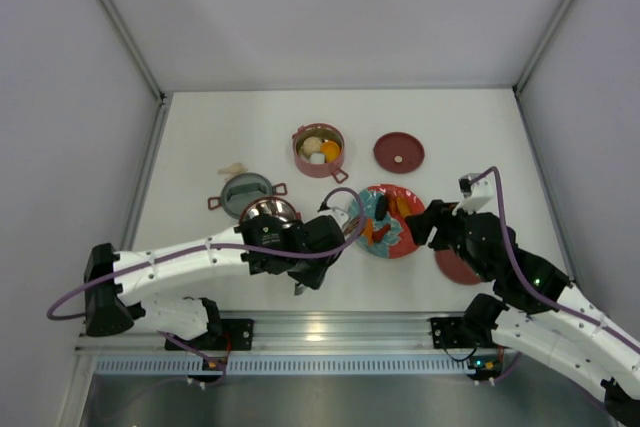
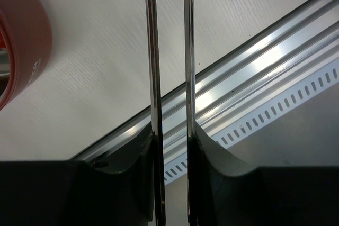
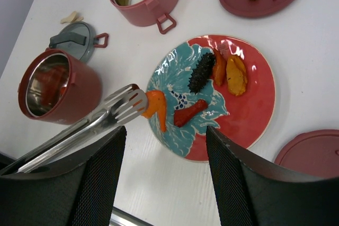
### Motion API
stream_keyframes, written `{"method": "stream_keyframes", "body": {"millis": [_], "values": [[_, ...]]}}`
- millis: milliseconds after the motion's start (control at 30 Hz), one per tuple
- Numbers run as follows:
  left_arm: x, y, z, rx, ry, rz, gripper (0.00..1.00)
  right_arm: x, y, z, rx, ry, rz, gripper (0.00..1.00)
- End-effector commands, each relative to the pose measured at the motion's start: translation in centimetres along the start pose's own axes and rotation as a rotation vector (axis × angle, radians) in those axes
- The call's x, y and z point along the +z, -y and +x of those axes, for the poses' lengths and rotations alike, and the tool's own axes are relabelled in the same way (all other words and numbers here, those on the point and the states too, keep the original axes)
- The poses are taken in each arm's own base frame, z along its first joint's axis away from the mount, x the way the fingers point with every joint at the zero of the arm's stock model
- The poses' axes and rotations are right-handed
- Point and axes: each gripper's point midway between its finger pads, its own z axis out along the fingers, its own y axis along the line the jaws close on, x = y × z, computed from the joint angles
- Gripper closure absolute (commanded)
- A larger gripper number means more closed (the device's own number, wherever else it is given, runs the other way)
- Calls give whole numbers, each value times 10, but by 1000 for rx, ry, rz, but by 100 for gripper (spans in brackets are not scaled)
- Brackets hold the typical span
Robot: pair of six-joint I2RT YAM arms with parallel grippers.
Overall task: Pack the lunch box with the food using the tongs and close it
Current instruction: Pick up the fake food from the plate, then place the fake food in the packing box.
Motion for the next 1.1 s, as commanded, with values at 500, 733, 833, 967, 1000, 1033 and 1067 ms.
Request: {"method": "stream_keyframes", "body": {"millis": [500,733,833,967,1000,1033,1067], "values": [[-83,-40,1,-167,201,4,69,5,-8,0,-13,-9,-16,39],[-111,-73,29,-264,214,-33,69,10,-13,0,-21,-19,-21,39],[-119,-87,43,-313,213,-47,69,12,-15,-1,-21,-19,-28,39],[-119,-104,60,-359,200,-96,69,16,-17,2,-24,-30,-32,39],[-119,-106,61,-364,198,-112,69,17,-17,3,-23,-32,-33,39],[-117,-109,63,-365,196,-120,70,18,-19,3,-18,-31,-37,39],[-116,-109,63,-377,202,-125,70,18,-19,4,-19,-34,-38,39]]}}
